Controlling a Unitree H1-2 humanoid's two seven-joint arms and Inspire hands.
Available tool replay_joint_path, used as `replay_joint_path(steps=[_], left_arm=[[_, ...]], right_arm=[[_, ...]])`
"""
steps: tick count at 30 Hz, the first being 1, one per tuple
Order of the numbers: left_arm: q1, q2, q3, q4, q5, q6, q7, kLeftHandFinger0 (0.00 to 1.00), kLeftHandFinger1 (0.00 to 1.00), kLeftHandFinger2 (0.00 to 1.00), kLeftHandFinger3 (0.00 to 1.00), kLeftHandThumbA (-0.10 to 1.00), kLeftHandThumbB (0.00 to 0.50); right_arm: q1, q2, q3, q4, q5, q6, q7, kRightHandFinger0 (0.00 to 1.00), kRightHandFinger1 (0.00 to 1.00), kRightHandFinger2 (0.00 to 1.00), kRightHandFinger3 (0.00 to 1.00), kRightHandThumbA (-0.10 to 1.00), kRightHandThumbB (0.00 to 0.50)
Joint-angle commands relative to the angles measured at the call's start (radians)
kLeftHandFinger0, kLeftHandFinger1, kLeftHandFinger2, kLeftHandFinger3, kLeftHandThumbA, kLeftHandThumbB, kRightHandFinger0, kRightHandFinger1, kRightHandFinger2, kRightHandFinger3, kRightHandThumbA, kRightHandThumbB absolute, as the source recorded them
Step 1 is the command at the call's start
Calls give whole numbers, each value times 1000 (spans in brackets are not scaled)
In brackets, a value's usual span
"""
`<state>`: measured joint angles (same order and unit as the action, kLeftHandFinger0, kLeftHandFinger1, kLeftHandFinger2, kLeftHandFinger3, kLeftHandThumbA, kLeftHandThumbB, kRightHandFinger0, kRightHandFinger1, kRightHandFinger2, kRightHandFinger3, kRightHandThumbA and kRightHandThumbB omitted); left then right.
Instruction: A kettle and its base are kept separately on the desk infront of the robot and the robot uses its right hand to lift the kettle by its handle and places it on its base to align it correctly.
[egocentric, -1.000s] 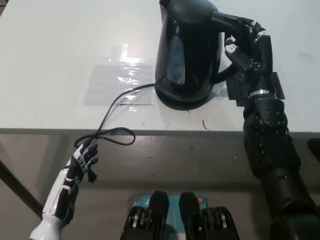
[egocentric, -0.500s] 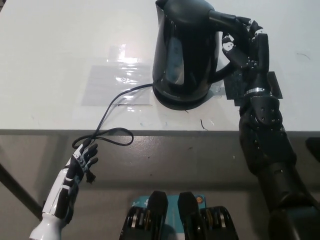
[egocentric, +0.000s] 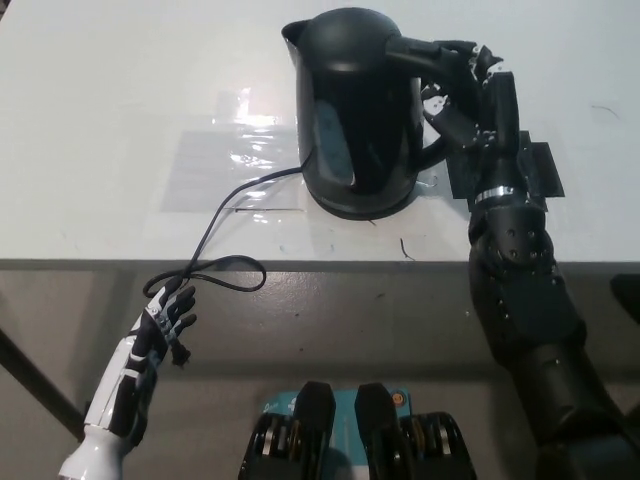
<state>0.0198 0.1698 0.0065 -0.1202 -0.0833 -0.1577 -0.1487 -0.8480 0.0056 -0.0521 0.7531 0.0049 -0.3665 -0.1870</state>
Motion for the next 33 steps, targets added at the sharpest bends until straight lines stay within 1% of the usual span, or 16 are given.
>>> replay_joint_path(steps=[1,6,7,8,9,10,11,12,14,16,19,20,22,26,30,33], left_arm=[[-18,16,3,-17,-9,-30,-16,1000,1000,1000,1000,1000,134],[-25,18,5,-13,-7,-38,-14,1000,1000,1000,1000,1000,125],[-25,19,6,-16,-6,-34,-13,1000,1000,1000,1000,1000,133],[-25,19,7,-19,-6,-31,-12,1000,1000,1000,1000,1000,134],[-25,20,7,-22,-10,-25,-14,1000,1000,1000,1000,1000,134],[-25,20,6,-23,-11,-24,-15,1000,1000,1000,1000,1000,133],[-25,19,7,-21,-11,-27,-15,1000,1000,1000,1000,1000,126],[-23,20,7,-20,-10,-29,-15,1000,1000,1000,1000,1000,127],[-22,21,7,-18,-11,-30,-16,1000,1000,1000,1000,1000,129],[-23,19,6,-19,-8,-23,-13,1000,1000,1000,1000,1000,140],[-20,20,6,-16,-5,-29,-13,1000,1000,1000,1000,1000,130],[-20,20,6,-14,-4,-33,-13,1000,1000,1000,1000,1000,126],[-20,19,6,-12,-4,-38,-13,1000,1000,1000,1000,1000,124],[-19,19,8,-11,-7,-39,-13,1000,1000,1000,1000,1000,128],[-16,18,9,-17,-7,-40,-11,1000,1000,1000,1000,1000,116],[-17,18,10,-16,-11,-37,-11,1000,1000,1000,1000,1000,122]], right_arm=[[-38,31,51,-82,-33,-5,43,0,209,500,555,-100,110],[-39,23,54,-63,-32,-1,35,0,214,510,572,-100,108],[-37,21,54,-64,-28,10,42,0,243,545,621,-100,107],[-35,19,54,-69,-26,26,44,21,281,594,675,-100,126],[-27,13,52,-86,-12,70,64,174,471,867,918,62,199],[-25,11,52,-91,-5,83,73,204,487,848,886,194,211],[-19,-5,64,-100,8,101,121,706,998,1000,1000,504,448],[-13,-18,72,-108,35,120,179,1000,1000,1000,1000,654,490],[-4,-38,82,-121,76,156,260,1000,1000,1000,1000,711,500],[-4,-55,86,-126,83,164,293,1000,1000,1000,1000,767,500],[-3,-66,75,-127,120,165,328,1000,1000,1000,1000,771,500],[-4,-67,65,-128,142,172,342,1000,1000,1000,1000,743,500],[-5,-66,49,-129,167,180,354,1000,1000,1000,1000,740,500],[-7,-70,35,-127,188,188,364,1000,1000,1000,1000,748,500],[-14,-71,10,-110,228,183,396,1000,1000,1000,1000,740,500],[-15,-69,-2,-114,242,175,406,1000,1000,1000,1000,755,500]])
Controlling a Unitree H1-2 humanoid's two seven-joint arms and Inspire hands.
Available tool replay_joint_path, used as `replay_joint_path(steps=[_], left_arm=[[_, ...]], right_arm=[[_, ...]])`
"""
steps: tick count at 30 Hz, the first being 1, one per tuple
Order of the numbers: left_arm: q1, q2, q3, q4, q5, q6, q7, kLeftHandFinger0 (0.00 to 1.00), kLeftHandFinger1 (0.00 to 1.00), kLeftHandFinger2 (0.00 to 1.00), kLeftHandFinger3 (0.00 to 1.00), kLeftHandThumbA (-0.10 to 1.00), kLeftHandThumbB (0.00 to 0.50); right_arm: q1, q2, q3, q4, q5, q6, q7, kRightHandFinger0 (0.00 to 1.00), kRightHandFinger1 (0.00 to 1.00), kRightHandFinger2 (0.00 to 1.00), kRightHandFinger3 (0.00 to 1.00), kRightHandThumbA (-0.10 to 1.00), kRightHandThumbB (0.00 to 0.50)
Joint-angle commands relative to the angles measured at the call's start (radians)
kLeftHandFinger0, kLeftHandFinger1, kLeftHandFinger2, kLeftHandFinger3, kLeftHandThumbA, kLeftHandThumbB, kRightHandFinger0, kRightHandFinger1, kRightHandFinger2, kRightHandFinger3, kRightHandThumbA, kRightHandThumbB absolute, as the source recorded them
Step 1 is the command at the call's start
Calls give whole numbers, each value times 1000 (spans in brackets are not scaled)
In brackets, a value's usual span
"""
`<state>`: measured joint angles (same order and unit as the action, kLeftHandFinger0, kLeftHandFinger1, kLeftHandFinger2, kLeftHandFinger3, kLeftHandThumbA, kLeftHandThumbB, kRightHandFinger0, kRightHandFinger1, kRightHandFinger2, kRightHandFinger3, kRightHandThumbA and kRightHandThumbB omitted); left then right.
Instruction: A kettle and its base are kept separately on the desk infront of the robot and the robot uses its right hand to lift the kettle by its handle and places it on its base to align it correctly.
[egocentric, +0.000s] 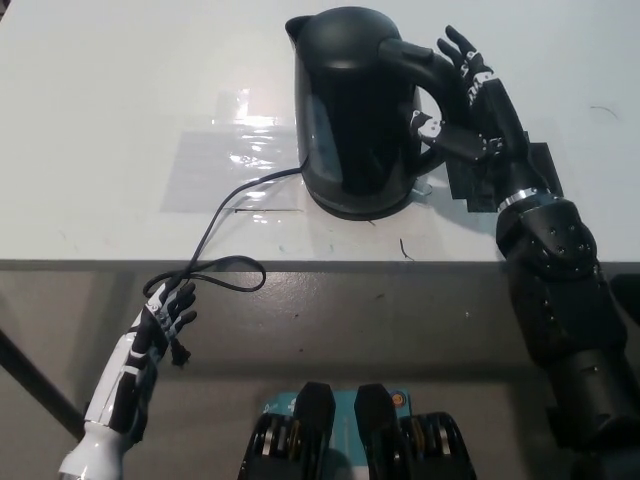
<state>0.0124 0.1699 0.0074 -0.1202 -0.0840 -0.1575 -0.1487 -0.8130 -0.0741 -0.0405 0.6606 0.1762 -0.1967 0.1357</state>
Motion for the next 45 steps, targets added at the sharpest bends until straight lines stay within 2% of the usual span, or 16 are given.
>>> replay_joint_path(steps=[1,5,10,13,14,15,18,20,23,25,28,33,36,40,42,45], left_arm=[[-11,16,10,-12,-11,-40,-11,1000,1000,1000,1000,1000,123],[-8,16,11,-14,-6,-44,-8,1000,1000,1000,1000,1000,119],[-13,16,12,-11,-4,-40,-7,1000,1000,1000,1000,1000,130],[-7,17,13,-14,-10,-35,-9,1000,1000,1000,1000,1000,135],[-7,17,13,-14,-10,-36,-9,1000,1000,1000,1000,1000,134],[-7,17,13,-11,-12,-42,-10,1000,1000,1000,1000,1000,133],[-7,16,13,-4,-11,-52,-10,1000,1000,1000,1000,1000,129],[-4,14,12,-6,-13,-50,-11,1000,1000,1000,1000,1000,126],[-5,16,13,-3,-10,-57,-11,1000,1000,1000,1000,1000,116],[2,16,13,-5,-10,-58,-11,1000,1000,1000,1000,1000,118],[1,14,14,-7,-5,-52,-5,1000,1000,1000,1000,1000,127],[1,18,16,-8,-5,-56,-7,1000,1000,1000,1000,1000,126],[-1,23,17,-8,-4,-60,-10,1000,1000,1000,1000,1000,105],[-1,21,20,-6,-13,-51,-8,1000,1000,1000,1000,1000,115],[5,21,17,-6,-7,-59,-9,1000,1000,1000,1000,1000,116],[6,22,15,-10,-2,-54,-9,1000,1000,1000,1000,1000,128]], right_arm=[[-53,10,-20,-18,80,-5,92,1000,1000,1000,1000,752,500],[-48,8,-41,-59,111,-17,106,1000,1000,1000,1000,745,500],[-37,-8,-62,-126,102,-23,75,1000,1000,1000,1000,789,500],[-24,-33,-85,-182,60,-46,19,1000,1000,1000,1000,903,500],[-23,-34,-87,-187,59,-45,18,1000,1000,1000,1000,906,500],[-16,-43,-96,-201,55,-49,12,1000,1000,1000,1000,1000,500],[2,-55,-112,-238,35,-51,-10,1000,1000,1000,1000,1000,492],[18,-59,-122,-267,30,-55,-23,1000,1000,1000,1000,1000,459],[40,-64,-135,-339,17,-18,-55,1000,1000,1000,1000,1000,496],[55,-64,-144,-380,13,-21,-71,1000,1000,1000,1000,1000,477],[73,-80,-160,-436,-1,-49,-79,1000,1000,1000,1000,1000,490],[115,-96,-186,-592,-29,-29,-110,1000,1000,1000,1000,1000,500],[190,-91,-192,-851,-44,8,-118,1000,1000,1000,1000,1000,500],[309,-96,-163,-1083,-129,47,-92,1000,1000,1000,1000,1000,500],[447,-90,-149,-1156,-128,9,-61,1000,1000,1000,1000,1000,500],[524,-96,-135,-1164,-105,-17,-41,1000,1000,1000,1000,1000,500]])
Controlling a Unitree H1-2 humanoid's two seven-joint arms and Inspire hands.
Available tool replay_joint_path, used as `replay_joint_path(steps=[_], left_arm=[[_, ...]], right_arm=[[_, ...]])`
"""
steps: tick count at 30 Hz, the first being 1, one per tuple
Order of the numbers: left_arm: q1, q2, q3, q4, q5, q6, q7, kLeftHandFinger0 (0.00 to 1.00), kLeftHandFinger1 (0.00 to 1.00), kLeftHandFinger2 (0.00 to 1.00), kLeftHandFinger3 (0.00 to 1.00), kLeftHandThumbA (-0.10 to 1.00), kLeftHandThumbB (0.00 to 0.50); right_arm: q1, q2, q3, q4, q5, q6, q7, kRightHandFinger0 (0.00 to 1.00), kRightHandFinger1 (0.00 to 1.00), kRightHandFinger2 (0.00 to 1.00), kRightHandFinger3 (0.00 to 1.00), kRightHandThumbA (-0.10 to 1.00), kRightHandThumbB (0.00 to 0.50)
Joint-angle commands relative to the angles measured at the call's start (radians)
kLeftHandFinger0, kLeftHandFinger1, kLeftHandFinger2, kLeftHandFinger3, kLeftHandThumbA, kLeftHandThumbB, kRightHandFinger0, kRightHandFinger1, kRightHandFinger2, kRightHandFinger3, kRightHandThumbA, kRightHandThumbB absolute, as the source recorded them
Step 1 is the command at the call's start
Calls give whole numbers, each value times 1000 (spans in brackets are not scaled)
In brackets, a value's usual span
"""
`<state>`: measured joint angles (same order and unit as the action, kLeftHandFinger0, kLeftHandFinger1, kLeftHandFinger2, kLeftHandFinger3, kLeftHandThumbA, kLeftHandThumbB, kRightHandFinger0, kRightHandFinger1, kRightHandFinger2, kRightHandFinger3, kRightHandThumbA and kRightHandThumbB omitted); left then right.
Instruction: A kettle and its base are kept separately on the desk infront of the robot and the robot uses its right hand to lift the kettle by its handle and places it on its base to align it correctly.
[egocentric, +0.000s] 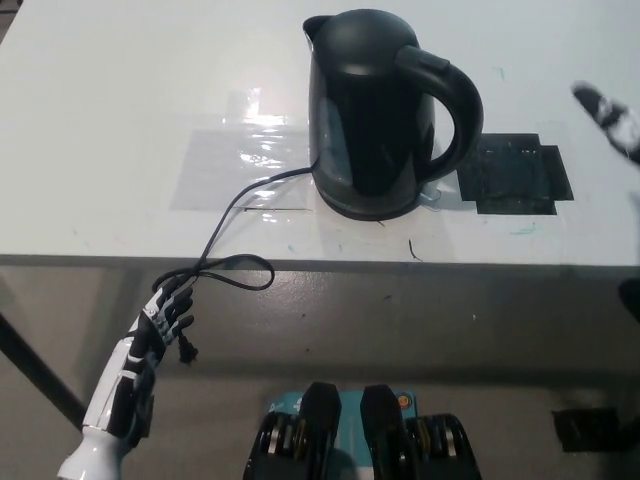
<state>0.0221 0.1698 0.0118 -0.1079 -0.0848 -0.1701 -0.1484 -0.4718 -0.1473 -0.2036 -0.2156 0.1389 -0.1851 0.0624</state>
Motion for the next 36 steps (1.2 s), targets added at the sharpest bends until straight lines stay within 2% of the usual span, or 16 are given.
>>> replay_joint_path(steps=[1,6,9,12,16,18,20,22,24,25,27,28,31,33,36], left_arm=[[-3,22,11,-24,-1,-41,-9,1000,1000,1000,1000,1000,122],[-3,27,13,-31,3,-40,-9,1000,1000,1000,1000,1000,120],[-4,24,17,-34,-2,-34,-4,1000,1000,1000,1000,1000,121],[-8,26,17,-26,-15,-49,-13,1000,1000,1000,1000,1000,84],[-17,24,15,-22,-17,-51,-14,1000,1000,1000,1000,1000,81],[-17,25,14,-21,-18,-56,-15,1000,1000,1000,1000,1000,75],[-20,26,15,-14,-20,-58,-16,1000,1000,1000,1000,1000,87],[-21,30,16,-10,-22,-63,-18,1000,1000,1000,1000,1000,79],[-22,33,17,-8,-22,-67,-19,1000,1000,1000,1000,1000,76],[-25,35,17,-14,-23,-57,-18,1000,1000,1000,1000,1000,92],[-29,33,15,-15,-28,-52,-19,1000,1000,1000,1000,1000,81],[-30,33,14,-14,-31,-50,-20,1000,1000,1000,1000,1000,93],[-27,35,14,-7,-38,-53,-24,1000,1000,1000,1000,1000,101],[-27,34,14,-5,-34,-55,-22,1000,1000,1000,1000,1000,85],[-31,36,18,-13,-33,-35,-19,1000,1000,1000,1000,1000,89]], right_arm=[[229,-25,34,-270,-81,-55,40,1000,1000,1000,1000,1000,500],[419,-37,66,-177,-98,-103,58,1000,1000,1000,1000,1000,500],[451,-46,73,-120,-107,-138,54,1000,1000,1000,1000,1000,500],[470,-47,86,-36,-87,-152,61,1000,1000,1000,1000,1000,496],[479,-46,111,61,-72,-176,73,1000,1000,1000,1000,1000,432],[477,-42,120,86,-63,-182,77,1000,1000,1000,1000,1000,423],[468,-33,134,127,-52,-180,82,1000,1000,1000,1000,1000,428],[461,-29,146,153,-54,-180,83,1000,1000,1000,1000,1000,434],[450,-26,155,181,-56,-188,86,1000,1000,1000,1000,1000,418],[440,-26,164,206,-62,-198,89,1000,1000,1000,1000,1000,382],[434,-35,175,220,-78,-195,94,1000,1000,1000,1000,1000,365],[431,-39,182,219,-82,-185,100,1000,1000,1000,1000,1000,350],[421,-42,198,219,-84,-177,105,1000,1000,1000,1000,1000,357],[414,-38,204,223,-88,-174,103,1000,1000,1000,1000,1000,372],[401,-31,210,244,-73,-158,106,1000,1000,1000,1000,1000,409]])
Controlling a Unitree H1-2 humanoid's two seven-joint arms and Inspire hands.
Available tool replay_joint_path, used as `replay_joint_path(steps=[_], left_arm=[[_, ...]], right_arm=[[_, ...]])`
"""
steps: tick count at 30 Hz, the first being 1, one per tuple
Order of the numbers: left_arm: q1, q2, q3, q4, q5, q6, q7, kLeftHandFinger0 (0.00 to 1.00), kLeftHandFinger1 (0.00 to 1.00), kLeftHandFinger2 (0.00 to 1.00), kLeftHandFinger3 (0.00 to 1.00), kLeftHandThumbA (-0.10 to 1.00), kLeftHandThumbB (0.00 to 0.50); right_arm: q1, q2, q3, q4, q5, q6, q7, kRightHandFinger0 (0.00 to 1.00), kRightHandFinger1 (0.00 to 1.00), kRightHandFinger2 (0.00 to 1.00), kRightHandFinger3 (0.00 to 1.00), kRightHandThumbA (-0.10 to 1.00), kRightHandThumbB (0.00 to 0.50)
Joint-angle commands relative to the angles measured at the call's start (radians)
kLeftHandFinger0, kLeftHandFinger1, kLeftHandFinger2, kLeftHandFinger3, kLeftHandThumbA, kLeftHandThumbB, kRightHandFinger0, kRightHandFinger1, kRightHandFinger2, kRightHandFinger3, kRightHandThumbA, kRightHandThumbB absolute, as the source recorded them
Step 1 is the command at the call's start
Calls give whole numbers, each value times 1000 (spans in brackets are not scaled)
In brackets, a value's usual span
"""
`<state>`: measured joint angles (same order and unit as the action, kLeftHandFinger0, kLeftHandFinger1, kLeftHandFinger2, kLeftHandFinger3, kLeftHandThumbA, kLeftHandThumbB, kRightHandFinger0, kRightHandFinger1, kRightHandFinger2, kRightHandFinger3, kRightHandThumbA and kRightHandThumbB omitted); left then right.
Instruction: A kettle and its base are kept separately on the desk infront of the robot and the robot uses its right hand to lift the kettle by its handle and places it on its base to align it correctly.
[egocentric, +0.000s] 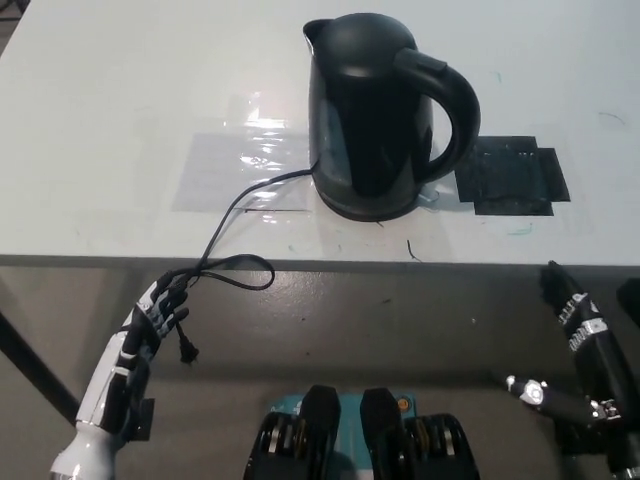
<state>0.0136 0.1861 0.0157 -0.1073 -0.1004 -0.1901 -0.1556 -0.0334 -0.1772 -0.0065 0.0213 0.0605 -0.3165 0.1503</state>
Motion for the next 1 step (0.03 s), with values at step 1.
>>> replay_joint_path(steps=[1], left_arm=[[-23,20,14,-14,-19,-13,-12,1000,1000,1000,1000,1000,89]], right_arm=[[-39,-1,14,10,8,-25,20,1000,1000,1000,1000,1000,409]])
